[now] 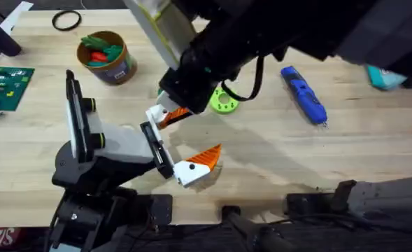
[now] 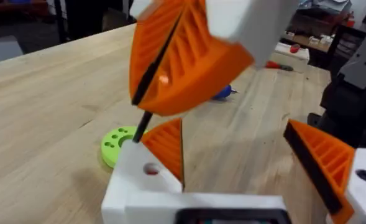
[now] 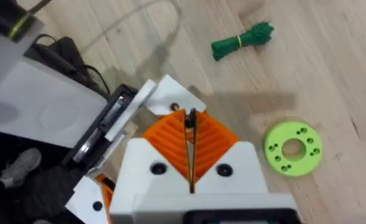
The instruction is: Pick up the gripper from the table and insert it into the empty holder that is missing its gripper. Then pick up a screw, insert it into the mounting hole, and use the screwdriver to tighten it. Finally, clean up the table by picking up the vegetable and placing it into the bucket.
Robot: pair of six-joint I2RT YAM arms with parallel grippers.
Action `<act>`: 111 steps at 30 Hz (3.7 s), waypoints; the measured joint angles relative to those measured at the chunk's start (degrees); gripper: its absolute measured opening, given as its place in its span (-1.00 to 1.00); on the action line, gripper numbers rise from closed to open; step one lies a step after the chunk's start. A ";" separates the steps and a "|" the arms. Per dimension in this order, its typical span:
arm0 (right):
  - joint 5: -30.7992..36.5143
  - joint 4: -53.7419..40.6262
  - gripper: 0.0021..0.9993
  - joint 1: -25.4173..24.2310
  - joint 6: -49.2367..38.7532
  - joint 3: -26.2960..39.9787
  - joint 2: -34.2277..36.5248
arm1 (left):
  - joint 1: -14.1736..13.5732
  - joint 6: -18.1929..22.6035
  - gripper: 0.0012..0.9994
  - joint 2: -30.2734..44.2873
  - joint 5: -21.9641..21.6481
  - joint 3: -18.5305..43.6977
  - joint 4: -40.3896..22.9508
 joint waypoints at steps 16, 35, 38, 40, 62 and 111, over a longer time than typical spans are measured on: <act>0.11 0.16 -0.99 2.48 0.00 0.00 0.00 | 0.00 0.00 0.98 0.00 0.00 0.00 0.00; 0.15 -0.59 -0.99 2.48 -0.03 0.00 0.24 | 0.00 0.00 0.98 0.00 0.00 0.00 0.00; 0.17 -0.63 -0.99 2.48 -0.04 0.00 0.52 | 0.00 0.00 0.98 -0.01 0.00 0.00 0.00; 0.18 -0.66 -0.99 2.48 -0.05 0.00 0.55 | 0.00 0.00 0.98 0.00 0.00 0.00 0.00; 2.30 -1.30 -0.99 2.48 -0.04 0.00 0.56 | 0.00 0.00 0.98 0.00 0.00 0.00 0.00; 2.32 -1.85 0.99 1.19 -0.21 0.00 4.13 | 0.11 -1.51 0.97 0.29 -0.24 0.00 -0.04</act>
